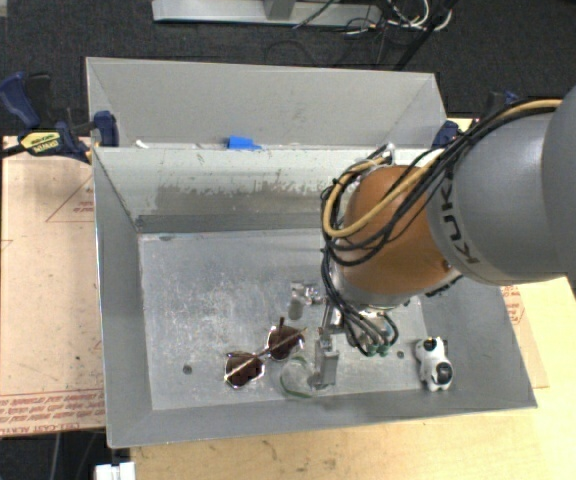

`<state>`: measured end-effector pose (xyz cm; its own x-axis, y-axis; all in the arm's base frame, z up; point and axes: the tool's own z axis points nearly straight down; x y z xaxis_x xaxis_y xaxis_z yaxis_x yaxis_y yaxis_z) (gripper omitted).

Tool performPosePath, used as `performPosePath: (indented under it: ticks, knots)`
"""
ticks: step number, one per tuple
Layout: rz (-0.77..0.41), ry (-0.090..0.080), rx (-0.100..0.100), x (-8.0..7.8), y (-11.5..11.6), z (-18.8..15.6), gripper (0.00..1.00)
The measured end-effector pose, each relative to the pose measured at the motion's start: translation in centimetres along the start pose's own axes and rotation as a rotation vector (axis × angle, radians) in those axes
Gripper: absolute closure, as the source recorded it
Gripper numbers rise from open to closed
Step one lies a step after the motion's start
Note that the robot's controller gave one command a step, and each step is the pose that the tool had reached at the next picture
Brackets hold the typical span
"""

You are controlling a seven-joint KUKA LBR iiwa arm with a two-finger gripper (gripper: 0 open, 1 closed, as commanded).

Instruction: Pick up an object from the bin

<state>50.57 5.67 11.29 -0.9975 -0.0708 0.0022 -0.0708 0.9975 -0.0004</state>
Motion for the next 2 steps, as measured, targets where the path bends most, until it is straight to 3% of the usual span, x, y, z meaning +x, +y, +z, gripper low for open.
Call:
performPosePath:
  ticks: [1,2]
  knots:
    - [-0.093,-0.003,-0.005,0.1,3.4,1.6,0.00]
    - [-0.142,-0.018,-0.001,2.4,-2.3,4.1,1.00]
